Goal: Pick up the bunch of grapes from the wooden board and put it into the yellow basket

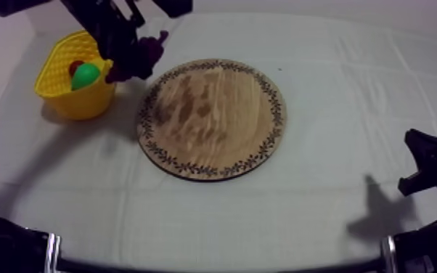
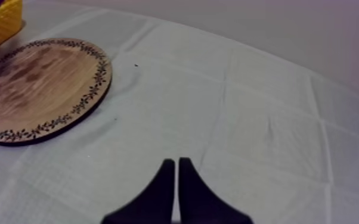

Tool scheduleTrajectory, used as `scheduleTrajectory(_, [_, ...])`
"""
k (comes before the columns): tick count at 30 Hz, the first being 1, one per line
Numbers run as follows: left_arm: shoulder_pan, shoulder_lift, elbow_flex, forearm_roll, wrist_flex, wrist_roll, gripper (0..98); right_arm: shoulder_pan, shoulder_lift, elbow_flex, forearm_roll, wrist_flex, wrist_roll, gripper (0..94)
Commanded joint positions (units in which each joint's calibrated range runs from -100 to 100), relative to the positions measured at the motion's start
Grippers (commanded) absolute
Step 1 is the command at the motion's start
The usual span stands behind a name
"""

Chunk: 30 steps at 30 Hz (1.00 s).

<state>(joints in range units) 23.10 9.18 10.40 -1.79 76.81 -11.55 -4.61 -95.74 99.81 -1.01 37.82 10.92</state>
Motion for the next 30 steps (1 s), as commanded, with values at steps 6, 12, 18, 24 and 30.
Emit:
scheduleTrajectory(6, [-2.89,-4.56,-8.52,-1.31,3.80,7.15,30.5,0.02,-0.01,-0.03,0.01,0.00,0.00,0.4])
scheduleTrajectory(12, [-7.78,-1.23,-16.32,-1.86,1.53,9.80,32.0,0.02,-0.01,-0.03,0.01,0.00,0.04,0.4])
scheduleTrajectory(18, [-11.72,3.38,-19.17,-2.67,-1.43,10.50,32.5,0.02,-0.01,-0.03,0.01,0.00,0.03,0.4])
scheduleTrajectory(24, [-13.56,7.88,-15.67,-4.45,-6.18,11.94,31.8,0.02,-0.01,-0.03,0.01,0.00,0.05,0.4])
scheduleTrajectory(30, [-14.24,11.36,-10.10,-6.30,-7.66,14.34,31.0,0.02,-0.01,-0.03,0.01,0.00,0.04,0.4])
